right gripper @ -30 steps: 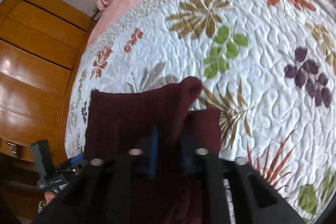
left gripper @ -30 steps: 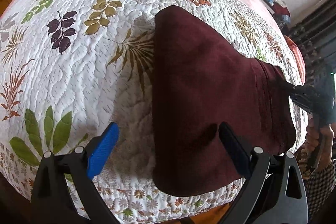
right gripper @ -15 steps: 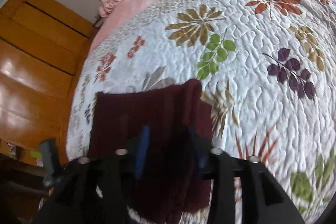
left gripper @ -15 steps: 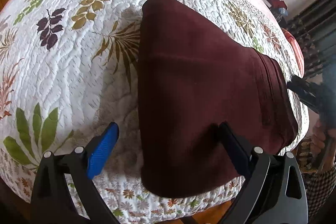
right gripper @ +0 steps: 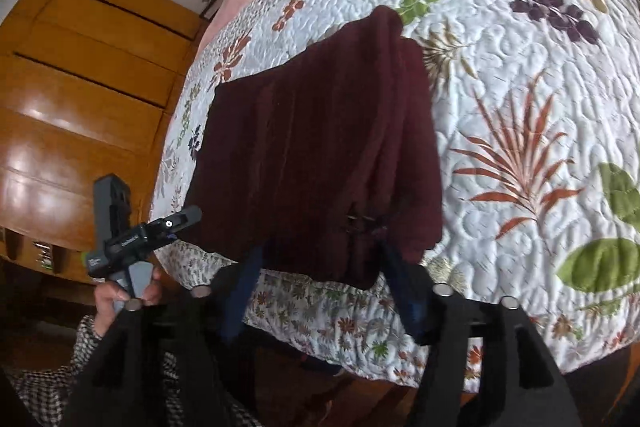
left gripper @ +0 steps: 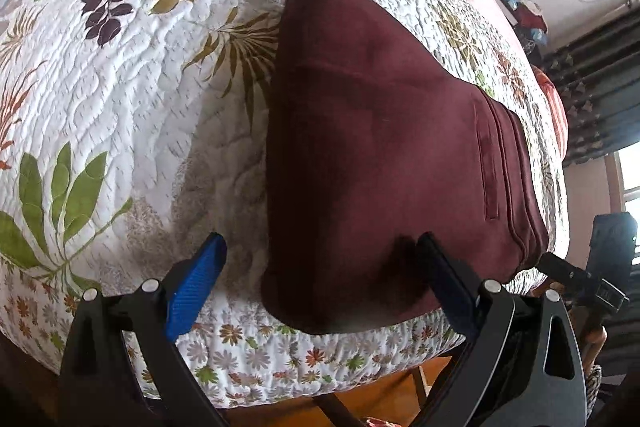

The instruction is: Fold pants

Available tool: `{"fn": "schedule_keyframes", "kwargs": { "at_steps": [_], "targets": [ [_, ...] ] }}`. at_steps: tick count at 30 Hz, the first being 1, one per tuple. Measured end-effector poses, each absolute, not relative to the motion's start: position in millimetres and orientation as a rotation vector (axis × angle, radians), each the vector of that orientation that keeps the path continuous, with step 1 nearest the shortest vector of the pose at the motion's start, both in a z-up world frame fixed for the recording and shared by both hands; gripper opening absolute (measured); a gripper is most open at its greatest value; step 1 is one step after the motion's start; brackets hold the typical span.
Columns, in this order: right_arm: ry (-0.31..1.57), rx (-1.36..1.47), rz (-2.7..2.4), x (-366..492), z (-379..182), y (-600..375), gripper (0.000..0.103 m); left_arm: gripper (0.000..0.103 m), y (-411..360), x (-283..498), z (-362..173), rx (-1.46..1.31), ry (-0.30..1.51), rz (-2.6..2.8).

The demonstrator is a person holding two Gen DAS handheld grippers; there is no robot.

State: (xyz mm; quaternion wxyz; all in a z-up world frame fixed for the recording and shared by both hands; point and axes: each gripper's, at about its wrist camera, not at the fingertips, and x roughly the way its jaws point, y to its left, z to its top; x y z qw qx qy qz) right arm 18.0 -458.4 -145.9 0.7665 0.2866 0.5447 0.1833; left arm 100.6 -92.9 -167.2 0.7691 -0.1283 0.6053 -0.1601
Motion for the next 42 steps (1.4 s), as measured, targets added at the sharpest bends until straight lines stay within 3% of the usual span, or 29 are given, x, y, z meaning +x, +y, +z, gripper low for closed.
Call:
{"fn": "schedule_keyframes", "kwargs": {
  "at_steps": [2,4,7,12,17,23,30,37,42],
  "targets": [
    [1.185,0.604,0.378,21.3,-146.8,-455.6,0.056,0.096,-96.9,100.8,-166.7,-0.262,1.312,-0.352],
    [1.174,0.576,0.374,22.7,-144.8,-455.3,0.036,0.096,-99.4,101.9,-166.9,-0.260,1.314,-0.355],
    [1.123,0.568,0.420,20.7,-128.7,-458.0,0.022,0.096,-101.5,103.2,-164.5,-0.258,1.315,-0.367],
    [1.076,0.502,0.389,19.0,-102.6,-466.5,0.020,0.096,-105.4,102.7,-151.6,-0.221,1.272,-0.375],
    [1.205,0.511,0.325,19.3,-148.3,-470.3,0.022,0.098,-113.6,101.9,-170.0,-0.174,1.307,-0.365],
    [1.179,0.495,0.334,11.7,-132.0,-470.9,0.038,0.097,-108.8,103.6,-163.5,-0.208,1.289,-0.357],
    [1.064,0.439,0.322,10.8,-84.8,-463.3,0.038,0.097,-113.9,102.5,-127.0,-0.188,1.177,-0.374],
    [1.191,0.442,0.288,26.9,-138.9,-451.1,0.035,0.099,-129.1,112.1,-175.8,-0.109,1.297,-0.363],
    [1.159,0.484,0.302,22.8,-129.6,-456.9,0.035,0.099,-121.0,110.2,-173.7,-0.165,1.280,-0.363]
  ]
}}
